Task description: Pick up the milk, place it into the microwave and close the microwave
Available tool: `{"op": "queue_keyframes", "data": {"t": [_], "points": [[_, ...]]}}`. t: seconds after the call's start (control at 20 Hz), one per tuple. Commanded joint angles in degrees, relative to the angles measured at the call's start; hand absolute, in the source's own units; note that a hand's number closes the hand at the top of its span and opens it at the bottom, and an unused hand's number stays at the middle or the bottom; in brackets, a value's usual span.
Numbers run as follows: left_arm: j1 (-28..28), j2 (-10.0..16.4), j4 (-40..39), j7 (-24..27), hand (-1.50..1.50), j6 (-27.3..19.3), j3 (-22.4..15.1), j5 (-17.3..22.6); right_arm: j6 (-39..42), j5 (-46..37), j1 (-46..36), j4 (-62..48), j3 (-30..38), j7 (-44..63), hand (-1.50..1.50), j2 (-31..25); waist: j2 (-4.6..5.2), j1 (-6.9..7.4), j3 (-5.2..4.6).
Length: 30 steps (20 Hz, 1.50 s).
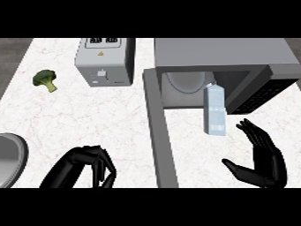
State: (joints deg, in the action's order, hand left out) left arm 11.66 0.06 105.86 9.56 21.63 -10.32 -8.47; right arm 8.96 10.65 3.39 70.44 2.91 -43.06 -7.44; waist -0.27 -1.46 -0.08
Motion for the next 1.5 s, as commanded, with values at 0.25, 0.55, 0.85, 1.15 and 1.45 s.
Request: {"op": "queue_keyframes", "data": {"t": [0.25,0.55,0.85,1.15,1.45], "points": [[-18.4,-0.1,-15.9,-3.1,1.50,-10.2,-11.0,-3.4,3.4,3.9,7.8,11.2,4.7,3.9,-1.50,-6.3,0.29,0.24,0.05],[-30.9,0.0,-28.2,-3.5,1.50,-21.5,-22.4,-2.7,2.6,4.7,5.3,17.0,5.1,8.3,-1.50,-7.1,0.46,-0.15,0.05],[-36.7,0.0,-42.3,-0.9,1.50,-34.2,-33.5,5.4,4.6,7.5,6.6,22.9,5.1,11.2,-1.50,-7.5,0.66,-1.31,-0.01],[-48.7,0.0,-48.1,-7.3,1.50,-35.9,-39.7,16.9,9.9,12.1,7.3,28.2,5.2,14.7,-1.50,-10.8,1.07,-4.59,-0.05],[-50.8,0.0,-48.1,-0.8,-1.50,-42.0,-41.5,25.5,12.5,14.8,3.7,31.9,4.0,18.4,-1.50,-13.4,1.83,-8.21,-0.23]]}}
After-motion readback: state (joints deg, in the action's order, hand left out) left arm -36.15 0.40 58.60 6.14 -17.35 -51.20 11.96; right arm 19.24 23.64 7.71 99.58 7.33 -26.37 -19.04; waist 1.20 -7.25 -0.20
